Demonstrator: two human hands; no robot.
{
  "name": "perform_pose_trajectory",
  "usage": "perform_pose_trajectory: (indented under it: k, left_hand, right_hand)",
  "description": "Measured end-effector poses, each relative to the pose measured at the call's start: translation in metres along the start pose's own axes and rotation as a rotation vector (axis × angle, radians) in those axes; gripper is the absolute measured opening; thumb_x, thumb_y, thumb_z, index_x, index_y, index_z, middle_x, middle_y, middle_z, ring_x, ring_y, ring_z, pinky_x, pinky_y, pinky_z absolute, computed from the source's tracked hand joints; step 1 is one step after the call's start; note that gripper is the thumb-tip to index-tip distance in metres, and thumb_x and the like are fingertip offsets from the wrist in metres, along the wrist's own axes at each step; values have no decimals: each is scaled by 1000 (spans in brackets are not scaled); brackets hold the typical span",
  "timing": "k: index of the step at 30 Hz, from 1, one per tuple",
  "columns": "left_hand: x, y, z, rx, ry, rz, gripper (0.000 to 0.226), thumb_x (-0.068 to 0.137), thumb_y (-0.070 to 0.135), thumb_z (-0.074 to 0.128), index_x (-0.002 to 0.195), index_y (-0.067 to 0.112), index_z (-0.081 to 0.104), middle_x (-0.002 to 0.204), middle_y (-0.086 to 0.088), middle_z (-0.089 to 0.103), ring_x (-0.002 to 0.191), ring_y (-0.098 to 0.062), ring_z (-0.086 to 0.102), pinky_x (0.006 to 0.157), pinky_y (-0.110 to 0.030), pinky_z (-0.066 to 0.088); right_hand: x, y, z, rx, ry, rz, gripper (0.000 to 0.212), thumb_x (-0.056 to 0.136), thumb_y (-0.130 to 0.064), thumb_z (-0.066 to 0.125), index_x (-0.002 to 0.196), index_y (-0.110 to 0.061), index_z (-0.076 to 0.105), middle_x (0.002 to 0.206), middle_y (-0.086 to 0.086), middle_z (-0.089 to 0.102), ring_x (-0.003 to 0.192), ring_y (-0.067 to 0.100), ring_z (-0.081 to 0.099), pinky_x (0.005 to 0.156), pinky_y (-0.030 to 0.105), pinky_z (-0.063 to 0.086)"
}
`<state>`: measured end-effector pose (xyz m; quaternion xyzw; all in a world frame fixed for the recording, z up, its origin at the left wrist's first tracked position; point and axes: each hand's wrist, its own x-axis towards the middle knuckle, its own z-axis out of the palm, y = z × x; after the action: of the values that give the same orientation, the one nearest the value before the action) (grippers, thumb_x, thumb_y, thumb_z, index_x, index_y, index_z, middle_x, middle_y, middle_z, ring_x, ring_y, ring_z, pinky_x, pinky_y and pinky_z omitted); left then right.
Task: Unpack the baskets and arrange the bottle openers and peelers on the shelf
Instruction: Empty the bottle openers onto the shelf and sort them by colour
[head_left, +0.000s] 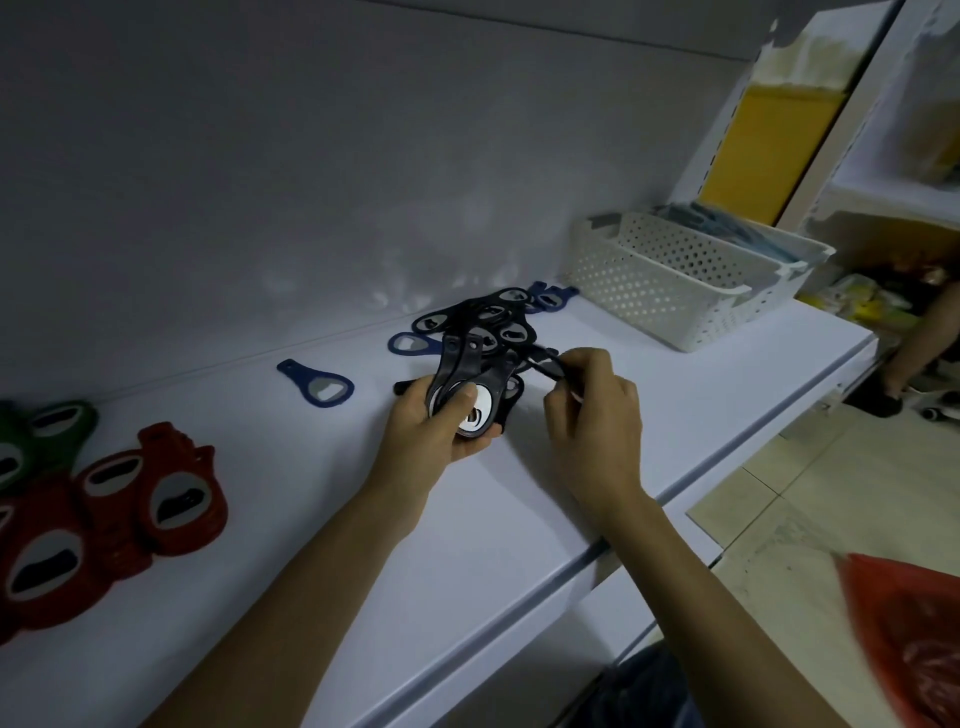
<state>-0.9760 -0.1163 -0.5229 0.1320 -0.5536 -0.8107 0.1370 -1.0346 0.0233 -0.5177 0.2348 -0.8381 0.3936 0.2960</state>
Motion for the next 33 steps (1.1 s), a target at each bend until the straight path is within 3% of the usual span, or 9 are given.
perform_pose_trajectory:
  k: [4, 10, 16, 19, 23, 25, 27, 29, 33]
  left_hand:
    - [1, 1, 1, -105, 9, -35, 28, 96, 30, 50, 110, 9, 64, 109, -12, 69, 97, -22, 68, 74, -35, 58]
    - [-1, 1, -2, -82, -37, -5, 16, 95, 9, 52, 107, 8, 62, 108, -15, 68, 99, -26, 67, 72, -30, 57]
    - [-1, 0, -6, -34, -83, 33, 24, 90, 0, 57, 109, 14, 59, 102, -8, 70, 93, -23, 70, 70, -29, 57]
    - [0, -1, -7, -40, -97, 51, 25, 89, -3, 58, 109, 13, 57, 97, -5, 72, 90, -21, 70, 72, -31, 57]
    - [1, -3, -7, 6, -10, 92, 40, 82, -15, 58, 108, 15, 54, 99, -8, 67, 87, -19, 68, 70, -34, 57]
    - [-1, -4, -7, 28, 12, 108, 41, 80, -16, 59, 104, 17, 56, 95, -6, 68, 82, -17, 68, 67, -33, 56]
    - [-2, -4, -7, 23, 24, 115, 39, 80, -16, 60, 105, 15, 58, 93, -6, 69, 81, -18, 68, 68, -32, 56]
    - [-3, -3, -7, 5, 25, 111, 39, 81, -16, 60, 111, 8, 58, 95, -9, 69, 83, -20, 68, 71, -32, 57]
    - [-4, -2, -6, 9, 25, 112, 37, 83, -12, 60, 118, 1, 56, 105, -18, 67, 94, -29, 67, 80, -41, 58]
  right_hand:
    - [-4, -11, 10, 17, 16, -213, 18, 76, -3, 69, 89, -13, 74, 118, 10, 63, 116, 29, 53, 97, 40, 34]
    - [-9, -10, 14, 136, -52, -168, 25, 70, 9, 72, 87, -9, 77, 89, 9, 58, 82, 24, 55, 64, 40, 48]
    - [-8, -10, 14, 197, -119, -137, 24, 71, 19, 61, 79, 0, 74, 98, 12, 63, 88, 18, 60, 74, 15, 47]
    - [-9, -13, 12, 175, -157, -184, 20, 73, 16, 60, 78, 1, 72, 101, 12, 64, 93, 21, 62, 74, 22, 49]
    - [-4, -5, 12, -92, -105, 81, 29, 85, -13, 54, 111, -11, 65, 121, 7, 59, 115, 25, 53, 96, 29, 36]
    - [1, 0, 15, -357, -287, 313, 44, 92, -27, 49, 133, -13, 48, 140, 11, 45, 133, 29, 36, 110, 39, 25]
    - [1, 1, 19, -433, -400, 354, 37, 94, -25, 44, 127, -10, 50, 133, 13, 51, 126, 31, 42, 102, 39, 34]
    - [-1, -2, 20, -362, -351, 302, 25, 93, -13, 41, 113, -8, 56, 112, 13, 63, 103, 33, 54, 81, 37, 43]
    - [-6, -3, 20, -428, -329, 206, 30, 91, -5, 41, 117, -13, 53, 105, 9, 63, 89, 31, 57, 63, 32, 36]
